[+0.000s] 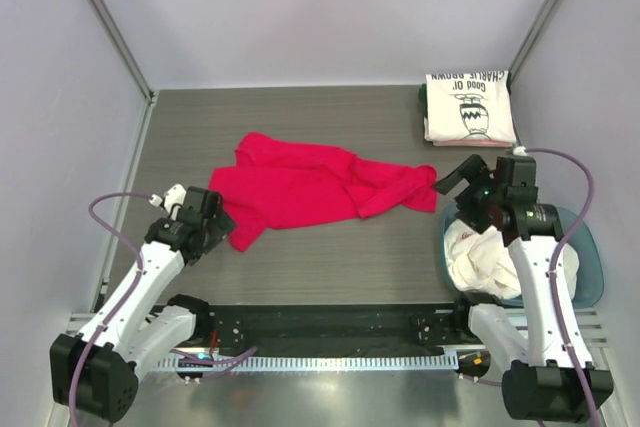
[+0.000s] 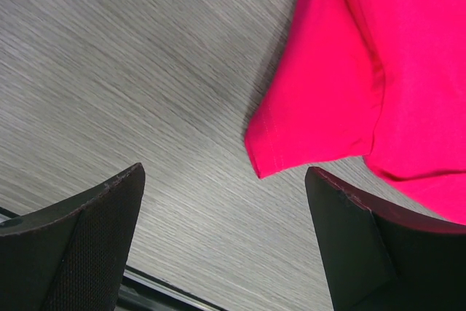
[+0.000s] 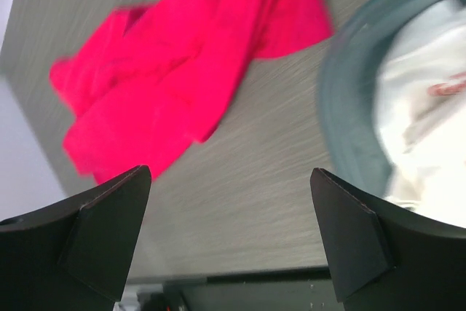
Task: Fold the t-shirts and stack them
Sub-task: Flatten the tshirt out
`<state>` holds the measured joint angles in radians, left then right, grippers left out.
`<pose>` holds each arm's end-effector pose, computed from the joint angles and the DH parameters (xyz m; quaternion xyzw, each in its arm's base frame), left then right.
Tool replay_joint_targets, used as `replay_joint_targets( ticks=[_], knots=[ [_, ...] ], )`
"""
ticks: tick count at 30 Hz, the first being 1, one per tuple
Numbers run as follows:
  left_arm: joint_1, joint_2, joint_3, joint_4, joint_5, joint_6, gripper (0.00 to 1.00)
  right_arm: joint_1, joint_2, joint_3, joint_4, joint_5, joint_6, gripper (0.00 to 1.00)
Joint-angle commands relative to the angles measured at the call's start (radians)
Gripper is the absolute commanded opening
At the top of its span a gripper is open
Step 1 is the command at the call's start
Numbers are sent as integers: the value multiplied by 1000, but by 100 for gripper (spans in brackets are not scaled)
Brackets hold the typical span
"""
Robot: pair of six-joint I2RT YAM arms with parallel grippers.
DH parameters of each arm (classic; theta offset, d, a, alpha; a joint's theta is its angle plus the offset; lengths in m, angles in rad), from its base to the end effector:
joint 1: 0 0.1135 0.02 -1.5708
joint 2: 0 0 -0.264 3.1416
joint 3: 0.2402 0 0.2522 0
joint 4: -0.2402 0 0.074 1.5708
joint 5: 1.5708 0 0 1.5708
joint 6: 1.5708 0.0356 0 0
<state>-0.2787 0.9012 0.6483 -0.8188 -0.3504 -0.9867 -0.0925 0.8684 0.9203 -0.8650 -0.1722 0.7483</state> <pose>0.1569 -0.0322 0.2230 -0.3711 0.8801 -0.0076 0.2960 0.1658 -0.0093 0.3084 0.3488 0.8580 0.1943 0.3231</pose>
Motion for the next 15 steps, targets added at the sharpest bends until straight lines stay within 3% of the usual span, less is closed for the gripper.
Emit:
replay_joint_targets(
  ticks=[1,7,15],
  knots=[
    [12,-30,-33,33,-2,-62,91,165,53,-47,127,-127,45,96],
    [22,-41,-81,63,30,-82,91,495,326,21,173,-23,17,89],
    [24,-103,-185,79,10,-112,89,629,659,247,158,167,-18,75]
  ],
)
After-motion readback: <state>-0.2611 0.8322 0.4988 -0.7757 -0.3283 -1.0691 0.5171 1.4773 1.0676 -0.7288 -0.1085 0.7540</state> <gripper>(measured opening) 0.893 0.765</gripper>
